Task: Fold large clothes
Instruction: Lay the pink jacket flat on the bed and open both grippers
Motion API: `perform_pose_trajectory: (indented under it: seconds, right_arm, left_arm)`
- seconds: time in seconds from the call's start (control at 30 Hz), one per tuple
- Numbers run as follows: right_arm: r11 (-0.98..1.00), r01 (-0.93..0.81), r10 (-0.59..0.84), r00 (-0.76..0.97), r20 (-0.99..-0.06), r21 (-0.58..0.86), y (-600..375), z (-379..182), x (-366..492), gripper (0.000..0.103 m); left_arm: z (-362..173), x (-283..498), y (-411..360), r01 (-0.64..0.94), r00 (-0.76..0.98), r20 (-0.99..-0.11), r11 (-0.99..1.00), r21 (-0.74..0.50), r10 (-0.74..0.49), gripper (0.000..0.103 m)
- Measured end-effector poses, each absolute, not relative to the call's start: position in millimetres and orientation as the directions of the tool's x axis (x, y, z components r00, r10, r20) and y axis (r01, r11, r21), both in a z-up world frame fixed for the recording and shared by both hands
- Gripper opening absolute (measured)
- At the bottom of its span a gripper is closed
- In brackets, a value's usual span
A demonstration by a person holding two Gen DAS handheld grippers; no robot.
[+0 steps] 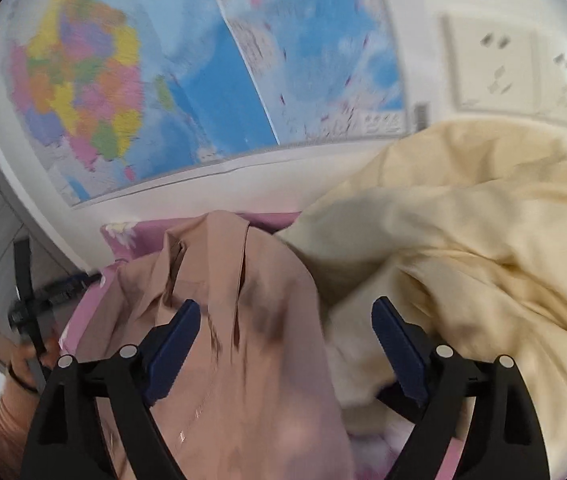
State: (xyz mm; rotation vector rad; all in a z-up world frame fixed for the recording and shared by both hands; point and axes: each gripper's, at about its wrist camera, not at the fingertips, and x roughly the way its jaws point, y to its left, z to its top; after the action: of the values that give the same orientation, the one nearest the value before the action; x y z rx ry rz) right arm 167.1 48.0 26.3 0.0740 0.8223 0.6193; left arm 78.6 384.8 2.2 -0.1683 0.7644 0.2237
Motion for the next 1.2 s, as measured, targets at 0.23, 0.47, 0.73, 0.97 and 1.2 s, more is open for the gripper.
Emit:
perform_pose_trajectory:
  seconds: [0.23, 0.47, 0.73, 0.97, 1.2]
  right_arm:
    - [0.828, -0.504, 0.507, 0.488, -0.71, 0.245, -15.4, 3.8, 71.4, 0.088]
    - [0.847, -0.448, 0.47, 0.377, -0.798, 0.287, -63.3, -63.0, -20.0, 0.09]
    - [0.823, -0.475, 0.49, 0.316, -0.813, 0.312, -59.0, -99.4, -67.9, 0.089]
    - [0.834, -0.466, 0.481, 0.351, -0.803, 0.295, -62.1, -95.4, -62.7, 0.006]
    - [0.819, -0.376, 0.571, 0.456, -0.683, 0.434, -118.3, -59.5, -44.6, 0.003]
  left_arm:
    - [38.1, 10.5, 334.7, -0.051, 0.782, -0.623, 0.997, -0.053, 0.007, 0.086]
    - [13.9, -24.5, 259.6, 0.189, 0.734, -0.647, 0.977, -0.096, -0.205, 0.087]
    - [-21.3, -40.0, 189.4, 0.342, 0.643, -0.696, 0.933, -0.113, -0.32, 0.087]
    - [-38.9, -59.0, 159.9, 0.375, 0.61, -0.708, 0.917, -0.138, -0.356, 0.087]
    - [-41.1, -73.6, 143.1, 0.405, 0.601, -0.705, 0.904, -0.138, -0.377, 0.087]
